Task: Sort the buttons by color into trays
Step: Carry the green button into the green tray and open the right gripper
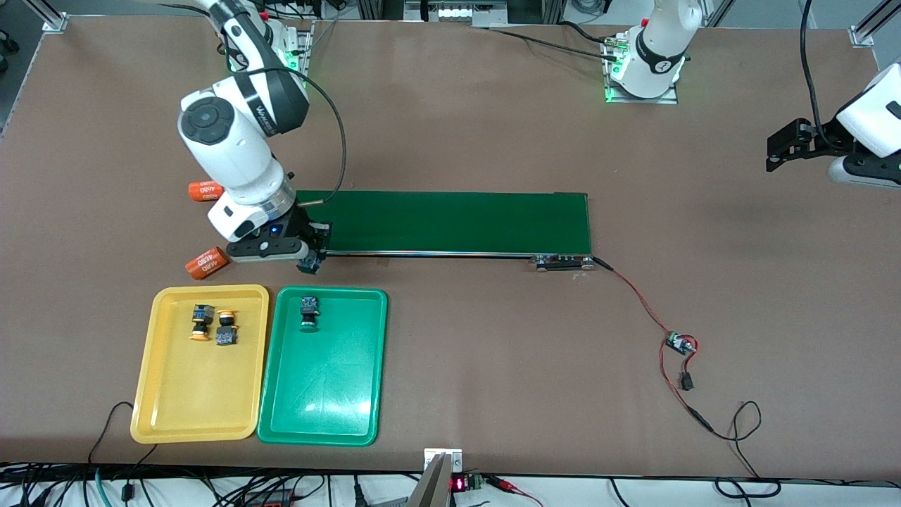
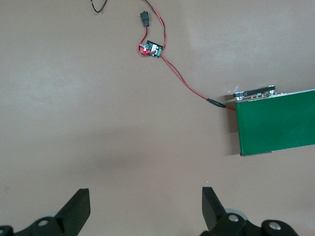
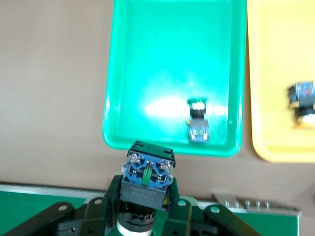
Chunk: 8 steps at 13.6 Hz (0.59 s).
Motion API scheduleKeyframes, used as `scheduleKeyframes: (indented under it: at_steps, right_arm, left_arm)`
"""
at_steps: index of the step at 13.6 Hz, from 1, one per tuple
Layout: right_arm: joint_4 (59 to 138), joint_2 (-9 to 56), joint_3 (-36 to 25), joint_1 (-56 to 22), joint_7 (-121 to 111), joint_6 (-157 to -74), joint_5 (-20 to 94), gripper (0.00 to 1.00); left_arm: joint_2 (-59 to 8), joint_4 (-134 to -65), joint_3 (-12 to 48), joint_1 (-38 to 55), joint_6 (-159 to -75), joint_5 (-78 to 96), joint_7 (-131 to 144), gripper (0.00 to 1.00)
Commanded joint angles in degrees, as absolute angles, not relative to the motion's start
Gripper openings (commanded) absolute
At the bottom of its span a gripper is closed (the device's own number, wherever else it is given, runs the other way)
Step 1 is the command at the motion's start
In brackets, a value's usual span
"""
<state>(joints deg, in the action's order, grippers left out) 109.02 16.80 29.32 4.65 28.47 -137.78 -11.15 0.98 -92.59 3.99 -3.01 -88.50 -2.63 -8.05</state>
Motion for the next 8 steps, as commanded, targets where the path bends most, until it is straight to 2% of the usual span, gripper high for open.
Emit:
scheduleKeyframes:
  at_steps: [1,4,8]
  right_arm:
    - [101.0,26.2,28.1,4.0,27.2,-137.6,-11.5,0.07]
    - [95.2,34.5,24.8,0.9,26.2,-142.5,-13.8,0.09]
    - [94.7,38.4,24.2,-0.3,26.1,-148.3,-14.1,0.09]
  left_arm:
    - [0.9,-91.4,4.0,-3.2,-87.1,-2.3,-7.8,1.0]
    - [0.9,-91.4,4.0,-3.3,-87.2,-2.3,-7.8,1.0]
    - [0.9,-91.4,4.0,-3.3,-87.1,-2.3,-7.8,1.0]
